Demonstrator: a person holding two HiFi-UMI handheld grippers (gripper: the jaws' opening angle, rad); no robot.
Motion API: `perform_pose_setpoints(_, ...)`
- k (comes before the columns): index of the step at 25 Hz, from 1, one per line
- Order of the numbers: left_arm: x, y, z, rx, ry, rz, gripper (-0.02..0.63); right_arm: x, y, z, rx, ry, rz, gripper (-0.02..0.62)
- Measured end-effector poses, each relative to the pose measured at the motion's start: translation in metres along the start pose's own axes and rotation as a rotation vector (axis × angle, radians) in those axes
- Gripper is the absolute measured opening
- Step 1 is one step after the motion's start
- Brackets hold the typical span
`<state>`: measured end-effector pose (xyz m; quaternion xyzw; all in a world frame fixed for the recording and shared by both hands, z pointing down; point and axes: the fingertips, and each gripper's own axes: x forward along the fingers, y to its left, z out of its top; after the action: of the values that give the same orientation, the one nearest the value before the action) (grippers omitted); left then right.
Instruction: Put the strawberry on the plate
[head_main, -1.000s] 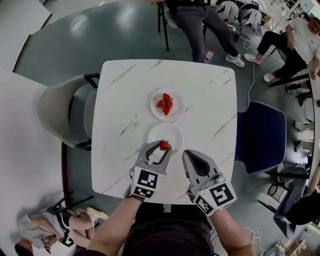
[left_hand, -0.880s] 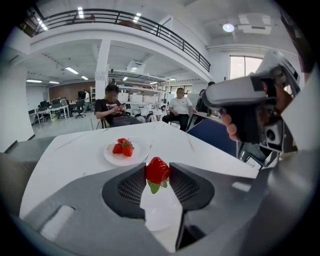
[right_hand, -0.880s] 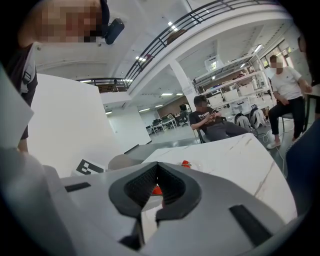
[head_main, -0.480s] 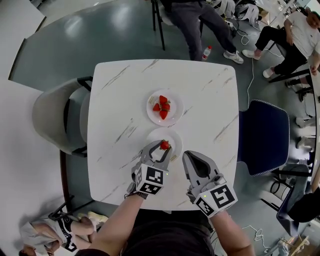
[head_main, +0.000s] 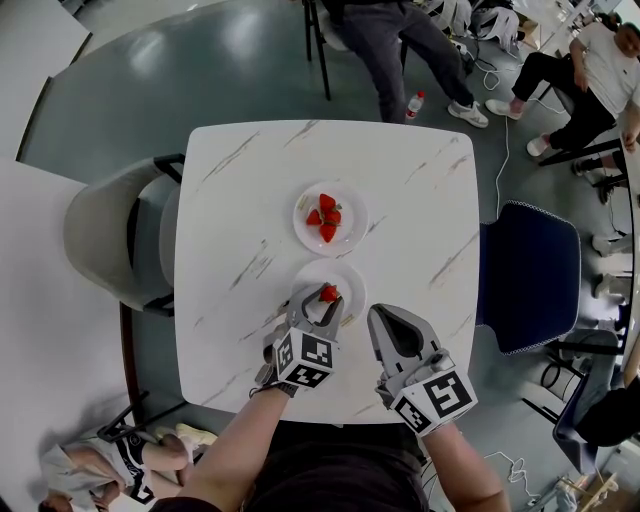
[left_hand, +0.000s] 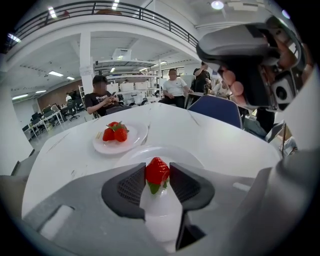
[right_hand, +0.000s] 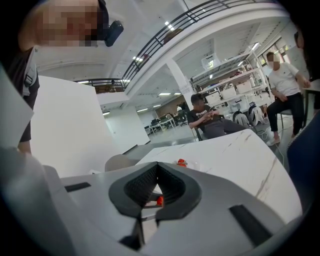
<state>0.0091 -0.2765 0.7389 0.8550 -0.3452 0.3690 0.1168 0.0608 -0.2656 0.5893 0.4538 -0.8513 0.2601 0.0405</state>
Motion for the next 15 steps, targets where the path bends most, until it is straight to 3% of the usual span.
perform_pose_setpoints(6,-0.001,-0.002,0.0,0.011,0.001,-0.01,0.15,-0.002,0.001,0.0,0.0,0.004,0.001,0.003)
perform_pose_setpoints(15,-0.047,0.01,0.03,-0.085,-0.09,0.01,0.149,-0.012,0.019,0.015,-0.016,0.007,0.006,0.003)
